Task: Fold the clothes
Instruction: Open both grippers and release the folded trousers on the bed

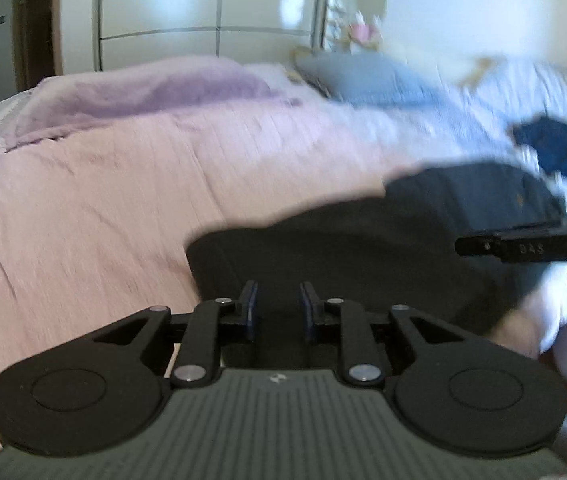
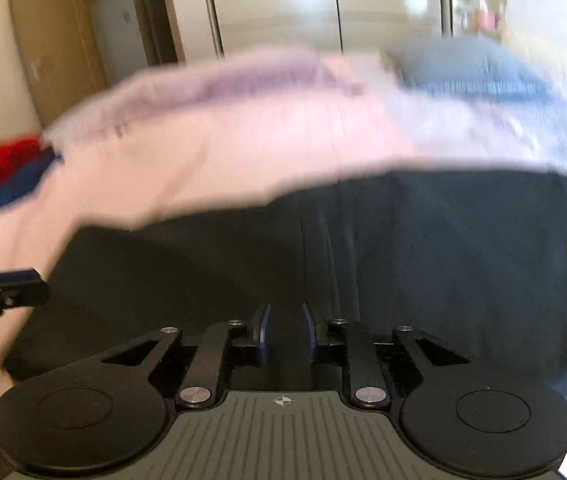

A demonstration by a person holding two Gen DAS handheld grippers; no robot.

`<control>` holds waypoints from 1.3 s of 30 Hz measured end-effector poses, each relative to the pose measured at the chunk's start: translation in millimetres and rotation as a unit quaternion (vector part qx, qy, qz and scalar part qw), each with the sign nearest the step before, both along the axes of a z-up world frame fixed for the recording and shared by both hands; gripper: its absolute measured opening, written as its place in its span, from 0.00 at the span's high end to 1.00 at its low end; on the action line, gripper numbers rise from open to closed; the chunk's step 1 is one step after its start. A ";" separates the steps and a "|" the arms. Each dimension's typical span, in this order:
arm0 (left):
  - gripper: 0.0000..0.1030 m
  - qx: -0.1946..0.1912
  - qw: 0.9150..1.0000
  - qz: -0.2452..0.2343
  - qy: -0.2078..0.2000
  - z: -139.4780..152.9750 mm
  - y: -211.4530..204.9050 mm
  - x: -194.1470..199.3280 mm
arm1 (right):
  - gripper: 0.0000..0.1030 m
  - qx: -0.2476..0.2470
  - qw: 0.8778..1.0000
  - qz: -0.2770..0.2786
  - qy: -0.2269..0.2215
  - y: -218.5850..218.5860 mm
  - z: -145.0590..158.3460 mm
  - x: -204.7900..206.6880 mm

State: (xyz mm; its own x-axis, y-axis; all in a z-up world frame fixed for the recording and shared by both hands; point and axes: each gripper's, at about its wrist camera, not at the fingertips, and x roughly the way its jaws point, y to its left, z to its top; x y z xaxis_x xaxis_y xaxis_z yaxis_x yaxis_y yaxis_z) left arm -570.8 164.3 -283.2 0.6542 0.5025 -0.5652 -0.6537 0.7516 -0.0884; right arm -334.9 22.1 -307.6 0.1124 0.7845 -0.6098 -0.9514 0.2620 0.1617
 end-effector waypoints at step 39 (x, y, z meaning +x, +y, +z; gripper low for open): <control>0.85 -0.033 0.990 0.120 0.067 -7.8 -79.1 16.3 | 0.79 -0.044 0.998 0.017 -0.040 -46.8 -22.2 -11.3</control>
State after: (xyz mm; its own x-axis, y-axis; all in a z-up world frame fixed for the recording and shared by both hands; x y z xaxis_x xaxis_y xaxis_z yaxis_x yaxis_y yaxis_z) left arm -554.5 85.3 -291.1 0.4385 0.5936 -0.6748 -0.8213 0.5695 -0.0327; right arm -346.2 -24.8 -329.8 0.1377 0.7320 -0.6672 -0.9691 0.2388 0.0621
